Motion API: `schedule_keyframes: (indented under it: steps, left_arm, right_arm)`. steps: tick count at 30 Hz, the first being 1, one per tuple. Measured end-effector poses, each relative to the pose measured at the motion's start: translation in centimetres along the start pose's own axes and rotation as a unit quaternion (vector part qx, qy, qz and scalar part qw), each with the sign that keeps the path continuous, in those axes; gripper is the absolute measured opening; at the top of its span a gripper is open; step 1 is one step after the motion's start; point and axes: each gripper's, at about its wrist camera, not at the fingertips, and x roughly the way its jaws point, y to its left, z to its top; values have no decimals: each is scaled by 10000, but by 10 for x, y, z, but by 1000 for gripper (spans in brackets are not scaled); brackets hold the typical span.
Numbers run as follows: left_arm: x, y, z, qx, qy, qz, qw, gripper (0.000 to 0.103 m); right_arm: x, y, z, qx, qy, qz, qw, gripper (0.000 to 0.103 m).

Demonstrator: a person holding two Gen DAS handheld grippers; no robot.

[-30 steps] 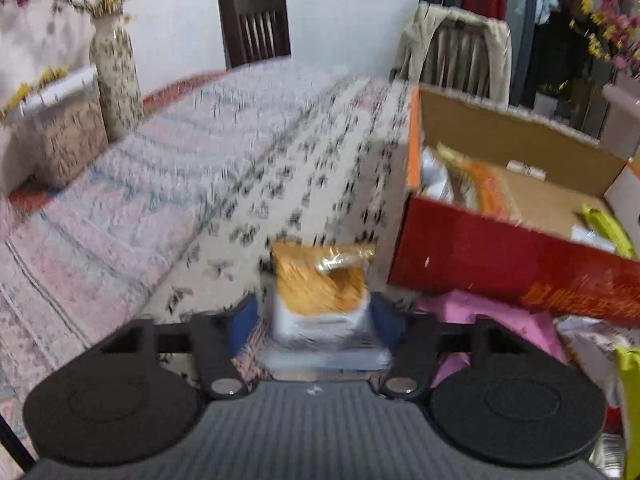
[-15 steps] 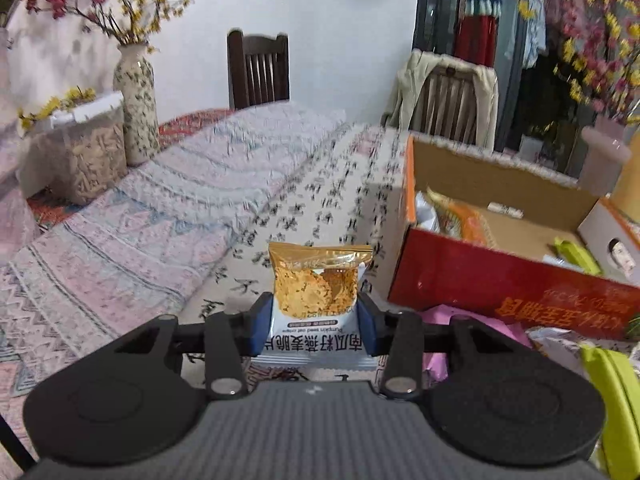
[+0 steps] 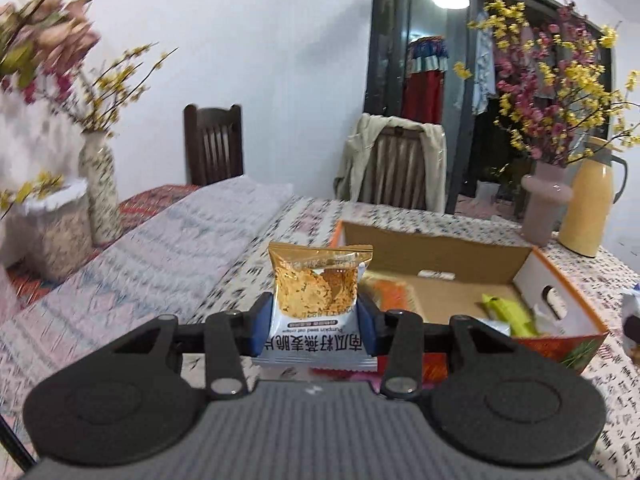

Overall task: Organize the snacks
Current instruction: 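Carry both cookie packets over the box and release them inside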

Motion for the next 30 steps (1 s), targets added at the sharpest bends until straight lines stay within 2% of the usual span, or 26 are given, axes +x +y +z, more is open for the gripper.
schedule_keyframes:
  steps: [11, 16, 22, 27, 28, 30]
  left_arm:
    - [35, -46, 28, 144, -97, -164, 9997, 44]
    - [59, -57, 22, 190, -79, -145, 9997, 44]
    - [83, -51, 2, 61, -49, -228, 9997, 44]
    - [85, -48, -2, 54, -59, -255, 9996, 44]
    - [82, -47, -2, 37, -110, -268, 9996, 45]
    - [77, -45, -3, -21, -233, -242, 9994, 59]
  right_arm:
    - [52, 30, 29, -346, 24, 32, 9994, 41]
    - [78, 38, 23, -376, 213, 66, 9990, 41]
    - [87, 35, 11, -280, 189, 134, 9993, 41]
    - [92, 36, 3, -363, 270, 92, 9989, 43]
    - [92, 36, 3, -366, 245, 94, 9990, 43]
    - [89, 34, 4, -349, 147, 60, 9993, 48]
